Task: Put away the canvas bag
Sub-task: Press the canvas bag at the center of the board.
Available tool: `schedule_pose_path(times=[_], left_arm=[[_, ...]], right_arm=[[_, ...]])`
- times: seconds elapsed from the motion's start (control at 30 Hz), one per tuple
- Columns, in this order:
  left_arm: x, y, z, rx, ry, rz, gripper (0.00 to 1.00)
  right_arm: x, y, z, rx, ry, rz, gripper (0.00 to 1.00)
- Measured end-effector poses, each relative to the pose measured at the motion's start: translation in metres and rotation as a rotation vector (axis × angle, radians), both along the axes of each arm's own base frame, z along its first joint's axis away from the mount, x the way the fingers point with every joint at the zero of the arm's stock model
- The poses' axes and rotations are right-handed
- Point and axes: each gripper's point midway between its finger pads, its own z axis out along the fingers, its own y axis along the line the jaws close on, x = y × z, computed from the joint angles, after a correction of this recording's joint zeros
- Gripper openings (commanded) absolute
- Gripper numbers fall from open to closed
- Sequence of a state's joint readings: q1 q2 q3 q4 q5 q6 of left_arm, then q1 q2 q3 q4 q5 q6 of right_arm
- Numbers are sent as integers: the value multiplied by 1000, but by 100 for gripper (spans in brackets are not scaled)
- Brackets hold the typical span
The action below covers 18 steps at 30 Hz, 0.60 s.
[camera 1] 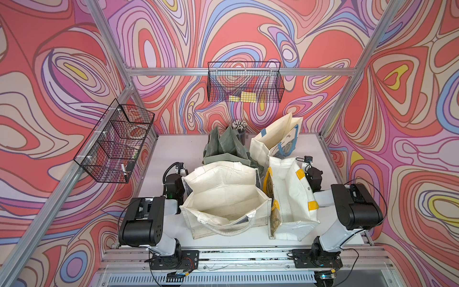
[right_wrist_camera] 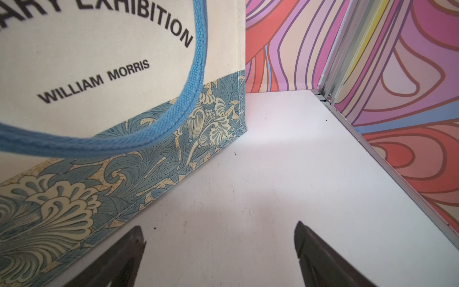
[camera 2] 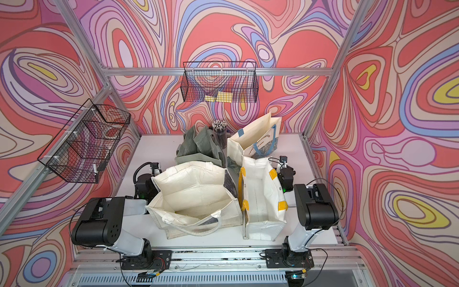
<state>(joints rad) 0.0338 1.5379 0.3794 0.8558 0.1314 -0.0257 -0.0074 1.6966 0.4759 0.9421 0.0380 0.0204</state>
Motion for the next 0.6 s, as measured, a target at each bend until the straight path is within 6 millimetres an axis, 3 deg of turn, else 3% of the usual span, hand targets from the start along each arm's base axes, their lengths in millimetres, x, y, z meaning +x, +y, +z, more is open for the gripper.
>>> schedule_pose_path(times=[0.23, 0.5, 0.6], left_arm=[[-1, 11, 5, -3, -12, 53, 99], [-10, 30, 27, -31, -41, 130, 99], [-9, 46, 48, -51, -52, 168, 99]], right_arm=[[-7, -14, 11, 8, 11, -91, 98], [0, -36, 102, -32, -39, -208, 98], [5, -39, 129, -42, -12, -218, 98]])
